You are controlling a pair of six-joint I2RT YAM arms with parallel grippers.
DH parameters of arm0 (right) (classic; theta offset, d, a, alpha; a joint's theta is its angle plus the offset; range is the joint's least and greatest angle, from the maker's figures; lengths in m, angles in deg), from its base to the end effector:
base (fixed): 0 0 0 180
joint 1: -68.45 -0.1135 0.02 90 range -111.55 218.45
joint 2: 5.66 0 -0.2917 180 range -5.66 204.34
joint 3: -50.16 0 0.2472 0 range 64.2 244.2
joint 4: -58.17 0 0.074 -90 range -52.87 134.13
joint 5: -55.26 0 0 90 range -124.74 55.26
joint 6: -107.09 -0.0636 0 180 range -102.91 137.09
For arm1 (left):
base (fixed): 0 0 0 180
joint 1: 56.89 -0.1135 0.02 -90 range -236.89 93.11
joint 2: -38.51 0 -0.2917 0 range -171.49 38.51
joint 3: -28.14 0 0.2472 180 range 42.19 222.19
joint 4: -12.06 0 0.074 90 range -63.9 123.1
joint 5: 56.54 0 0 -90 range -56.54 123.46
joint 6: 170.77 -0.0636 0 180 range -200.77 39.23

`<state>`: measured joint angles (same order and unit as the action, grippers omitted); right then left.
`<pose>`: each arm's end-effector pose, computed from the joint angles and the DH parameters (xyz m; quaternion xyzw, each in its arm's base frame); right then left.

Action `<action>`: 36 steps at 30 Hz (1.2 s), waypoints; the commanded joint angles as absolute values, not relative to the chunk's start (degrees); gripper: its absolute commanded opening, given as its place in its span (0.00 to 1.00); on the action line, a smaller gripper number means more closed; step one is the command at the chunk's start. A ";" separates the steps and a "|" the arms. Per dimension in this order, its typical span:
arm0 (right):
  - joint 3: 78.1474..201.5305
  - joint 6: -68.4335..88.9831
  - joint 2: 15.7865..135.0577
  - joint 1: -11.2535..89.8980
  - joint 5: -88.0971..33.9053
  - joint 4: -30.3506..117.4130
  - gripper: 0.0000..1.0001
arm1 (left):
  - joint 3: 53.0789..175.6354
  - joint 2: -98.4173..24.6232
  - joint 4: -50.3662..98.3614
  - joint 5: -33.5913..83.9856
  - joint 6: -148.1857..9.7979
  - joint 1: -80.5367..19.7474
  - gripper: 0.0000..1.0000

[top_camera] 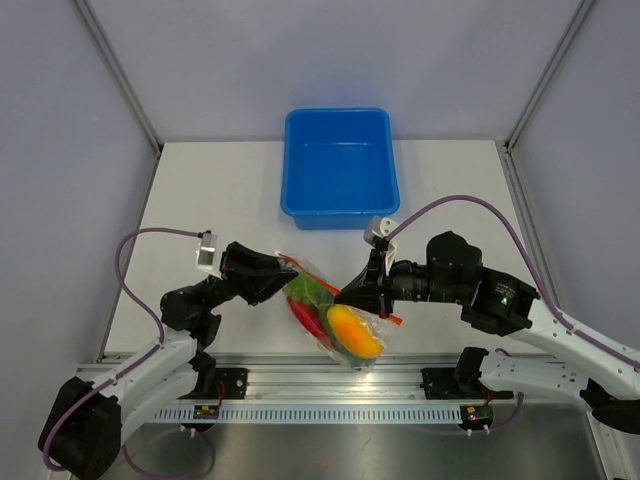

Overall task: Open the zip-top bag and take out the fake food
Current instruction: Pick up the zipper food storage bag at the center of the board, then unzip the zipper food storage bag at the center of the board.

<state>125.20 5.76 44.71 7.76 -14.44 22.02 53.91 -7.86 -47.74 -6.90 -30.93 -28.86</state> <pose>0.0736 0.1761 0.4147 -0.4196 0.6460 0.4766 0.4237 0.1087 -0.1045 0.3151 0.2298 0.4543 -0.6479 0.5665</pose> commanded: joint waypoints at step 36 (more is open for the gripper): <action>133.13 14.36 60.97 7.98 -38.51 32.51 0.74 | 56.34 -11.24 -44.83 2.70 -46.58 -28.59 0.00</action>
<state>134.57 11.48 61.28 7.76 -33.68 29.97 53.11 -11.14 -41.58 2.04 -44.50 -28.82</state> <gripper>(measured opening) 0.721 0.012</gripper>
